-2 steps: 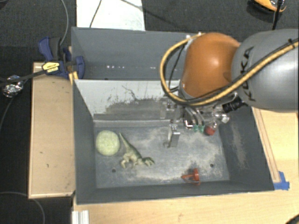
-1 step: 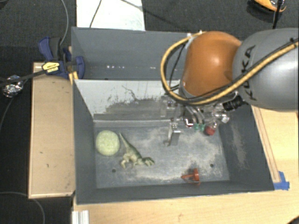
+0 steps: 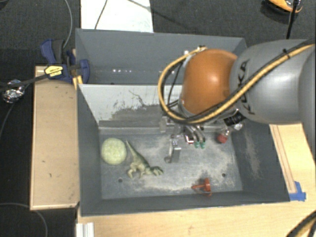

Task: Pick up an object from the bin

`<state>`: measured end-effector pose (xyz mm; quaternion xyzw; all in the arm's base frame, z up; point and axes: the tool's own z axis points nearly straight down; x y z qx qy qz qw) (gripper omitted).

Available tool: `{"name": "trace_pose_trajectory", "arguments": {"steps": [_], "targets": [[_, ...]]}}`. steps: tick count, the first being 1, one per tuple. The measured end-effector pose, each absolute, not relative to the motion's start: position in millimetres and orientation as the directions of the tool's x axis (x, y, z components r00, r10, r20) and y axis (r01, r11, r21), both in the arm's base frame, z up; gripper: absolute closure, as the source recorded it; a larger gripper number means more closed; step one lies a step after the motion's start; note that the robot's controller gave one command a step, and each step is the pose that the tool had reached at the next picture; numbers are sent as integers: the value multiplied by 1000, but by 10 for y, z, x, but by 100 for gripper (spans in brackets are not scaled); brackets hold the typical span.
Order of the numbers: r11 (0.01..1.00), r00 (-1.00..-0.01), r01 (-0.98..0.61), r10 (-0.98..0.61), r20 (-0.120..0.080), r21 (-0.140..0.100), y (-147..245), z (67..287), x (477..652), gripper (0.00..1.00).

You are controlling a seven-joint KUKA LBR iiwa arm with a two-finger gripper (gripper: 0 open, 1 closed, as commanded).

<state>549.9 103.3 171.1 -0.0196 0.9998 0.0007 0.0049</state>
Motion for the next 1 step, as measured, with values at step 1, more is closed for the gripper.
{"name": "trace_pose_trajectory", "arguments": {"steps": [1], "targets": [[976, -976, -216, -216, -6, 1, 1268, 1176, 5481, 0]]}}
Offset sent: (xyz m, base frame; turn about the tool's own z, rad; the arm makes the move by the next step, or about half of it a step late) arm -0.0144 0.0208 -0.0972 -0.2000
